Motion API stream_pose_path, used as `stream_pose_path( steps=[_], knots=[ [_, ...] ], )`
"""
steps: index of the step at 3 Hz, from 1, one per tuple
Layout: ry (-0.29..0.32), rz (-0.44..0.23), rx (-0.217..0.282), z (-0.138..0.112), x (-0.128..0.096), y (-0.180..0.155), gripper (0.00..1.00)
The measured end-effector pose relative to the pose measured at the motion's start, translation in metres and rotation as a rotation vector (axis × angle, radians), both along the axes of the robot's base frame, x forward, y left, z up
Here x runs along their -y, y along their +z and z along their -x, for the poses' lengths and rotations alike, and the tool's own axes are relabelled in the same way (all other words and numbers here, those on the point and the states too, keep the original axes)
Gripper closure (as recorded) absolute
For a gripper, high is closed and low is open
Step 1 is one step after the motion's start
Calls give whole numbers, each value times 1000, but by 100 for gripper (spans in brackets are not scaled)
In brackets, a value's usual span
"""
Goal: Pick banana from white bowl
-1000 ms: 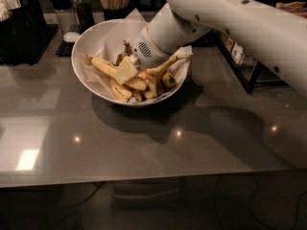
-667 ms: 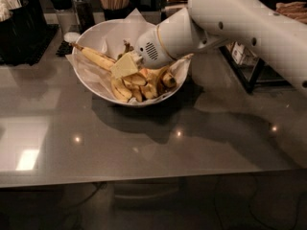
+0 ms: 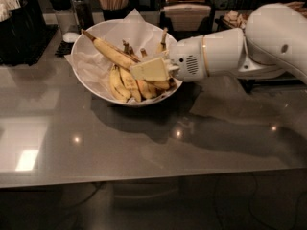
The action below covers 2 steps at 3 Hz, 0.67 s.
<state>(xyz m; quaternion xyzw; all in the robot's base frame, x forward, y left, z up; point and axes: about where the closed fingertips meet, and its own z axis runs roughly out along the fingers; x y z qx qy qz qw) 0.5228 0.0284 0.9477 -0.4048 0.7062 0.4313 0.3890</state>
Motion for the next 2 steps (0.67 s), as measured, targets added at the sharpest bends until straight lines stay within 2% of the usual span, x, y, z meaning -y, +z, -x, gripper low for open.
stream_pose_path(
  steps=[1, 2],
  knots=[
    [-77, 54, 12, 35, 59, 9, 100],
    [-90, 61, 20, 38, 64, 13, 100]
  ],
)
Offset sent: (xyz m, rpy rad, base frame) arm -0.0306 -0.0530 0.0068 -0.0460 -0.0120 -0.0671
